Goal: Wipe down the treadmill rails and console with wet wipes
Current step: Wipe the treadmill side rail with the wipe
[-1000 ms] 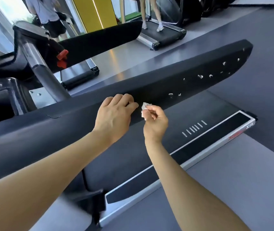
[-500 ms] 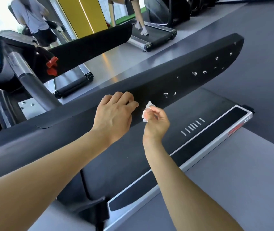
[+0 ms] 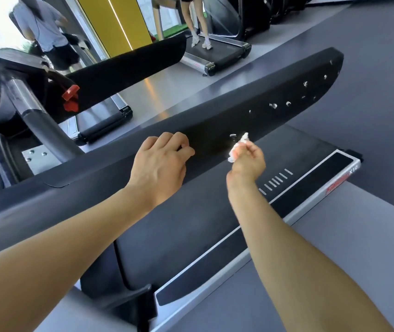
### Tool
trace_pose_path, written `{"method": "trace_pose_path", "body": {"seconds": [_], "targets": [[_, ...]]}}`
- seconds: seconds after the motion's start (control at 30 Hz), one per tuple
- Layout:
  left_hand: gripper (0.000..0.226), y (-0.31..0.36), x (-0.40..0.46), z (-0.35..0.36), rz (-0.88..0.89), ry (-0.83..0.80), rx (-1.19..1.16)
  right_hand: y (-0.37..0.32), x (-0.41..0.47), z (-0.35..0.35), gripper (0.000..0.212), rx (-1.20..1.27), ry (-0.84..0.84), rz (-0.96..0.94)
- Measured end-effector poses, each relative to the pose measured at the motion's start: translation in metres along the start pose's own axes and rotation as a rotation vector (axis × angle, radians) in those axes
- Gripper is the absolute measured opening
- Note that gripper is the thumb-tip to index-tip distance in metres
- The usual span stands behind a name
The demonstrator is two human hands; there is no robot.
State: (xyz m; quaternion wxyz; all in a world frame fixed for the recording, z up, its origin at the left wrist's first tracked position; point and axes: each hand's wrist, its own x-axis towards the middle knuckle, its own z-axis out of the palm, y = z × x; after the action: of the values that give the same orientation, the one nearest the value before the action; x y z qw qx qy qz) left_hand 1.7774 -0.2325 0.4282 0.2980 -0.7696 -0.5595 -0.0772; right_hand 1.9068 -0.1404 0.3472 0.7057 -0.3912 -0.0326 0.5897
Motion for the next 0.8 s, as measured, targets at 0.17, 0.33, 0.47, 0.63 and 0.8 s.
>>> {"method": "trace_pose_path", "body": {"seconds": [0.17,0.33,0.47,0.63,0.8], "targets": [[0.024,0.007,0.015,0.001,0.0,0.001,0.007,0.001,-0.004,0.01,0.029,0.014,-0.015,-0.071],[0.026,0.008,0.036,-0.003,0.031,-0.007,0.011,0.013,-0.053,0.01,0.019,-0.069,-0.302,-0.11],[0.025,0.009,0.048,-0.002,0.007,-0.003,-0.013,-0.013,-0.001,0.017,0.02,-0.03,-0.118,-0.173],[0.027,0.015,0.055,0.003,0.031,0.009,-0.035,-0.033,0.041,0.017,0.024,-0.019,0.043,-0.094],[0.034,0.014,0.061,0.001,0.067,0.021,-0.056,0.016,-0.038,0.013,0.018,-0.165,-0.185,-0.179]]}}
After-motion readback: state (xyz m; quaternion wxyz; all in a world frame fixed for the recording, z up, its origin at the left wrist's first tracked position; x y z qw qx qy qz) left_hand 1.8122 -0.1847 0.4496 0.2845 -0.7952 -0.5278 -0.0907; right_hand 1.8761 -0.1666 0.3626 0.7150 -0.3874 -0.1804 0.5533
